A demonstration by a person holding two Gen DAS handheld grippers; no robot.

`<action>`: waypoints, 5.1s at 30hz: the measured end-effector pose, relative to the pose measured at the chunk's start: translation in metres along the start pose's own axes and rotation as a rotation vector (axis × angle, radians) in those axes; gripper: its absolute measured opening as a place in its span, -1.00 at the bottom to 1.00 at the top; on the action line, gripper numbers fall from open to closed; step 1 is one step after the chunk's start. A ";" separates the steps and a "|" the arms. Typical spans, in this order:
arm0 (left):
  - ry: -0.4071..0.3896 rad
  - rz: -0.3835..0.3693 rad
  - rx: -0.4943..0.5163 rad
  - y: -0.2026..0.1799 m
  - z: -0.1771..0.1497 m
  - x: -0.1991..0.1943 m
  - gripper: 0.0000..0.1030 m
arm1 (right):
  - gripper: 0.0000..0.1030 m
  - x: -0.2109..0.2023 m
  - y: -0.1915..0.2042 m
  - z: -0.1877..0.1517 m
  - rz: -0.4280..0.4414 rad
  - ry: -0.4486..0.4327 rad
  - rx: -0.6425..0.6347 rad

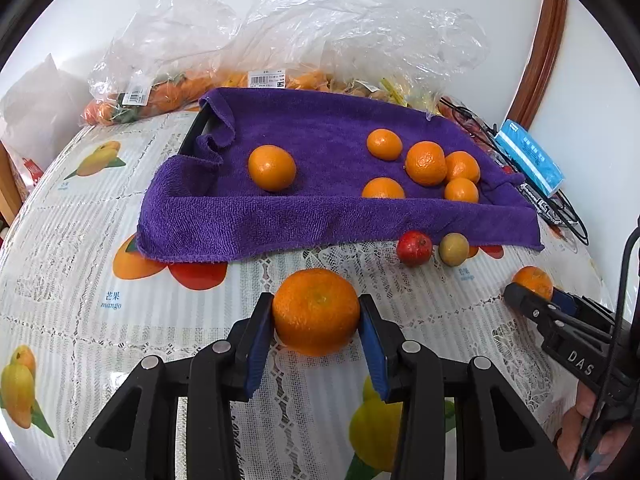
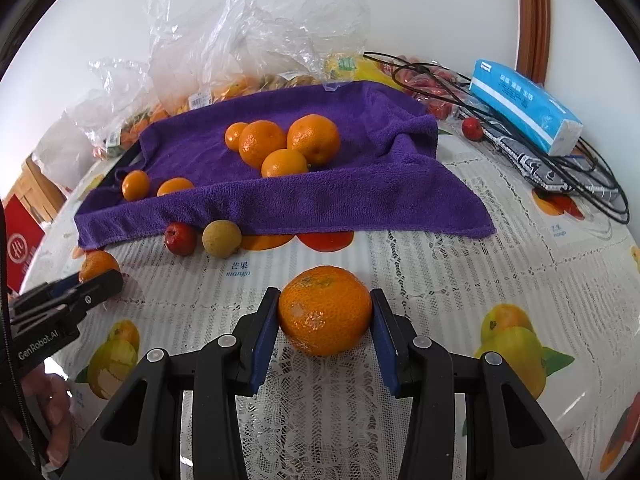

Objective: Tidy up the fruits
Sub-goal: 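Carry the held orange with the right tool over the purple towel, then lower the orange onto the towel and open the right tool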

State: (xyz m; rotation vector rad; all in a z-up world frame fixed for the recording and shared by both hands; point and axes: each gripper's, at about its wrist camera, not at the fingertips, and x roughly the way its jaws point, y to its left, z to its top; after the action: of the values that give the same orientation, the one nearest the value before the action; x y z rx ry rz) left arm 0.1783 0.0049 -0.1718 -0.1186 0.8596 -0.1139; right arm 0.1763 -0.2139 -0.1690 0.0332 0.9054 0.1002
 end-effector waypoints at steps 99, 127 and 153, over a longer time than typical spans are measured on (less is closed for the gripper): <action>-0.154 -0.041 -0.109 0.037 0.090 0.009 -0.24 | -0.15 0.016 0.000 0.111 0.111 -0.201 0.018; -0.152 -0.040 -0.132 0.041 0.090 0.008 -0.24 | -0.15 0.016 -0.001 0.112 0.069 -0.223 0.010; -0.137 -0.049 -0.135 0.041 0.090 0.011 -0.24 | -0.15 0.047 -0.004 0.107 -0.005 -0.074 -0.033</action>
State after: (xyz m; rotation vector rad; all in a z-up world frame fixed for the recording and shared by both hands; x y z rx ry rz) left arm 0.2562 0.0494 -0.1280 -0.2713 0.7273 -0.0922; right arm 0.2897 -0.2116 -0.1400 0.0042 0.8295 0.1086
